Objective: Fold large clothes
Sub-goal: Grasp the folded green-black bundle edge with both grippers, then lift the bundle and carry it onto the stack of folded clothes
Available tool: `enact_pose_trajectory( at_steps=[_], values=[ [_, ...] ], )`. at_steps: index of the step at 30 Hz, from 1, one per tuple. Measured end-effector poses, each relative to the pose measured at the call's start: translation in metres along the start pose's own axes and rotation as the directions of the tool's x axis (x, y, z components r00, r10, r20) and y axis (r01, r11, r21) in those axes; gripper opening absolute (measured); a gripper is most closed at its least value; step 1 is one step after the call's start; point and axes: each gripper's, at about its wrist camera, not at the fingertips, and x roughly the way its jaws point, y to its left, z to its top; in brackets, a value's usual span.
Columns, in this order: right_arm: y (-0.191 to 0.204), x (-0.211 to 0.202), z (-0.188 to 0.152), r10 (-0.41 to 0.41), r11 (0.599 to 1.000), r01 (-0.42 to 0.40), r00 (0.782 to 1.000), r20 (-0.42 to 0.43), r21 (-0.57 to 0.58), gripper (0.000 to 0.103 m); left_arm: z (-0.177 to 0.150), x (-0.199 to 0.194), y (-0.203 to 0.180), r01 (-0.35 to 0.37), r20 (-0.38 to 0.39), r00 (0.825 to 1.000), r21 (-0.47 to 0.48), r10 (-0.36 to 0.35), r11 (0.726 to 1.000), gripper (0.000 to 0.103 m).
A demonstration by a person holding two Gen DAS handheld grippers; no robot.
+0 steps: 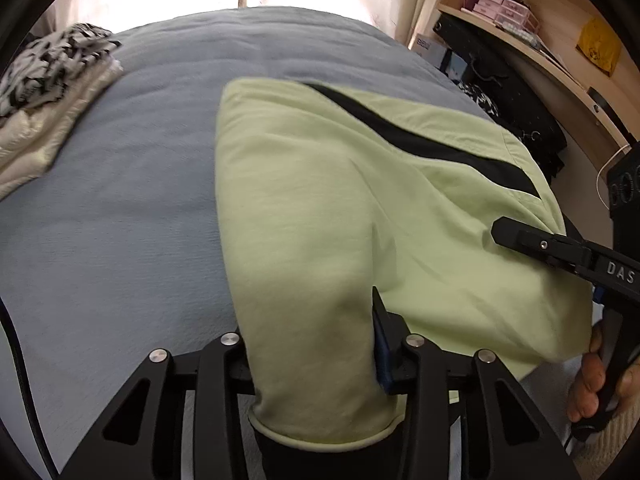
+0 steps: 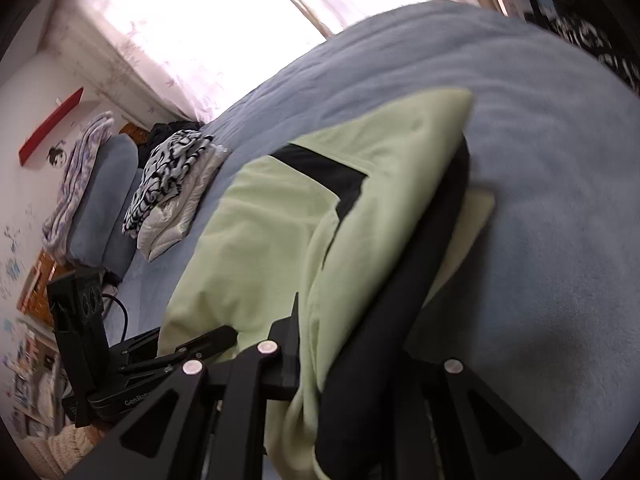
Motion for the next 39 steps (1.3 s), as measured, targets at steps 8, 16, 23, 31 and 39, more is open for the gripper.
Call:
enact_pose_trajectory(
  at_steps=[8,16,23,31,39],
  values=[
    [0.042,-0.014,-0.019,0.003,0.999,-0.003,1.000,-0.013,-0.033,0.013,-0.021,-0.055,0.016,-0.041,0.042,0.998,-0.001,0.041,0.999,0.035],
    [0.103,-0.019,-0.044,0.037,0.996,-0.039,0.999,-0.019,-0.085,0.013,-0.049,-0.122,0.051,-0.097,0.098,0.990,-0.037,0.100,0.995,0.035],
    [0.173,-0.016,-0.059,0.076,0.982,-0.076,0.997,-0.007,-0.173,0.013,-0.066,-0.180,0.096,-0.145,0.180,0.971,-0.084,0.158,0.986,0.034],
    [0.248,-0.004,-0.058,0.118,0.958,-0.108,0.993,0.021,-0.267,0.013,-0.070,-0.233,0.157,-0.178,0.263,0.942,-0.133,0.207,0.975,0.034],
    [0.318,0.018,-0.037,0.139,0.927,-0.105,0.988,0.071,-0.361,0.013,-0.040,-0.266,0.212,-0.203,0.329,0.913,-0.145,0.241,0.968,0.034]
  ],
)
